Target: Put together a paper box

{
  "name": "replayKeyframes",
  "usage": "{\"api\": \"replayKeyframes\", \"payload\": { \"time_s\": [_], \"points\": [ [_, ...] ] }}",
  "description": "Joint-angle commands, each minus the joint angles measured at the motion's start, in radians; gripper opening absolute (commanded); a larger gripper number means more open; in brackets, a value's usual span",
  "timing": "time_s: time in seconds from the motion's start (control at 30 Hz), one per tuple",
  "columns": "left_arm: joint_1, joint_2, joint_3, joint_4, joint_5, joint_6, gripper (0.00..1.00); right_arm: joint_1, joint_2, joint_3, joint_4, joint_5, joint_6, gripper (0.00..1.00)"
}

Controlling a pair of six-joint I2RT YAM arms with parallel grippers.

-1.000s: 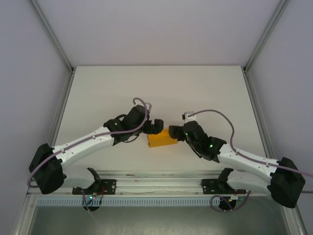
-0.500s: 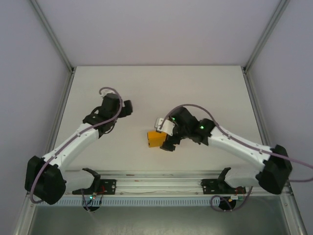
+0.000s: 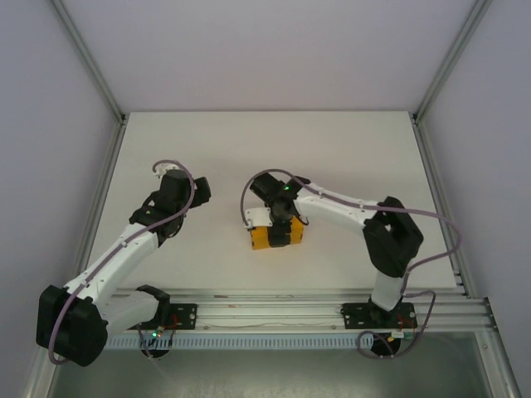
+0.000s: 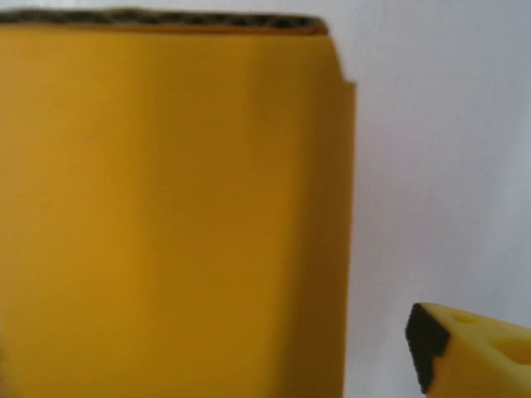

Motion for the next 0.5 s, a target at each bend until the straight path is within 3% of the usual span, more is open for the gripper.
{"api": "replayKeyframes", "payload": {
  "time_s": [0.0,0.2,0.3,0.47],
  "points": [
    [0.007,-0.01,-0.013,0.02,-0.029,0.024,1.0,-0.004,0.05,0.061,-0.109,0.025,-0.018,0.79],
    [0.007,-0.019,-0.027,0.037,-0.009,0.033,1.0,-0.004,0.017,0.001,0.001,0.053,0.017,0.4],
    [0.007,-0.024,-0.024,0.035,-0.002,0.033,1.0,-0.003,-0.017,-0.021,0.072,0.107,0.056,0.38],
    [0.007,-0.037,-0.024,0.035,-0.005,0.027,1.0,-0.001,-0.035,-0.099,0.392,0.477,0.085,0.38]
  ]
}}
